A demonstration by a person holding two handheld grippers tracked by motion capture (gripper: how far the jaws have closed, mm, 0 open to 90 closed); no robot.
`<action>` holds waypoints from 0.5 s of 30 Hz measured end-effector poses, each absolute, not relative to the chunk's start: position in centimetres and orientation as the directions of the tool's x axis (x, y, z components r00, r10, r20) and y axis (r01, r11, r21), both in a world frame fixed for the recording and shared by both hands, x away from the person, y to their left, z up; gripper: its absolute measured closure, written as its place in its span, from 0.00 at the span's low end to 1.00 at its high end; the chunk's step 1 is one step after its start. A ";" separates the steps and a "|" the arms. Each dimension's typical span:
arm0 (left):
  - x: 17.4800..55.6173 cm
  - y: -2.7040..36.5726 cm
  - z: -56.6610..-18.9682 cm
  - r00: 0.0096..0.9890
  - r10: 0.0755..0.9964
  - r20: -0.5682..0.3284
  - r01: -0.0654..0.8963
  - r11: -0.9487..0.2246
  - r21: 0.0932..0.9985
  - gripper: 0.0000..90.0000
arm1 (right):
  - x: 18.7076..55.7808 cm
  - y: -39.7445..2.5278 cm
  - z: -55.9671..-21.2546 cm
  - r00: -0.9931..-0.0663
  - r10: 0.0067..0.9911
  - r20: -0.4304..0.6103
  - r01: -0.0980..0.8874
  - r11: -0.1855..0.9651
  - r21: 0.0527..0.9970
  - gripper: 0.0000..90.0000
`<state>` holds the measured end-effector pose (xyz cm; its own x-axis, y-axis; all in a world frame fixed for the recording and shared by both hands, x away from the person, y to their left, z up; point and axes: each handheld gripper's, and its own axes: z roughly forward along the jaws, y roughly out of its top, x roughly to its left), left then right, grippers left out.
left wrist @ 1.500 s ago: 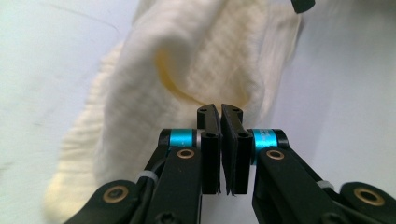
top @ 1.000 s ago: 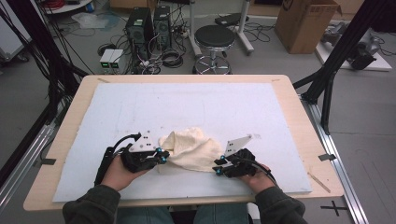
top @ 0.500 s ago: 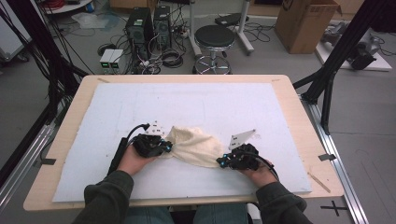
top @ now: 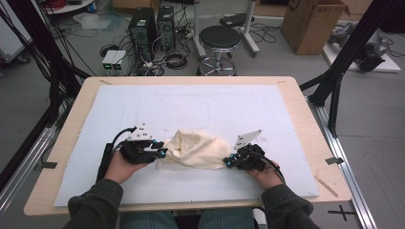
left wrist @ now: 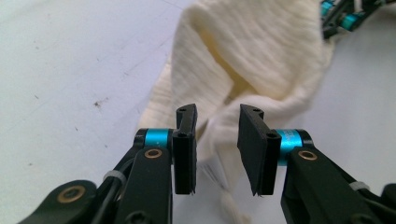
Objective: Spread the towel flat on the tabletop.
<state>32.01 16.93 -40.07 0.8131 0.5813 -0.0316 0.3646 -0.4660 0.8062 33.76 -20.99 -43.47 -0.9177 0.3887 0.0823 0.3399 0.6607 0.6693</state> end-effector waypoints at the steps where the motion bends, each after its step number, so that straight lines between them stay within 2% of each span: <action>1: 31.6 17.3 -40.1 0.818 0.574 -0.035 0.365 -0.472 0.803 0.74 | 33.8 -21.0 -43.5 -0.918 0.389 0.078 0.337 0.661 0.670 0.98; 7: 31.5 18.2 -40.9 0.806 0.590 -0.054 0.394 -0.465 0.793 0.65 | 33.9 -21.1 -43.5 -0.916 0.393 0.078 0.340 0.659 0.671 0.98; 12: 32.1 17.2 -42.0 0.823 0.562 -0.080 0.415 -0.501 0.759 0.64 | 33.9 -21.2 -43.5 -0.915 0.394 0.090 0.348 0.654 0.671 0.98; 13: 32.2 16.9 -42.2 0.827 0.557 -0.078 0.414 -0.509 0.755 0.65 | 33.9 -21.2 -43.5 -0.916 0.392 0.089 0.346 0.655 0.672 0.98; 15: 32.3 16.5 -42.5 0.836 0.544 -0.075 0.408 -0.523 0.748 0.77 | 33.9 -21.2 -43.5 -0.914 0.395 0.087 0.347 0.653 0.674 0.98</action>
<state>32.30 16.48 -42.46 0.8355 0.5442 -0.0753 0.4081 -0.5229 0.7484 33.89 -21.21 -43.46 -0.9144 0.3952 0.0874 0.3466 0.6529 0.6735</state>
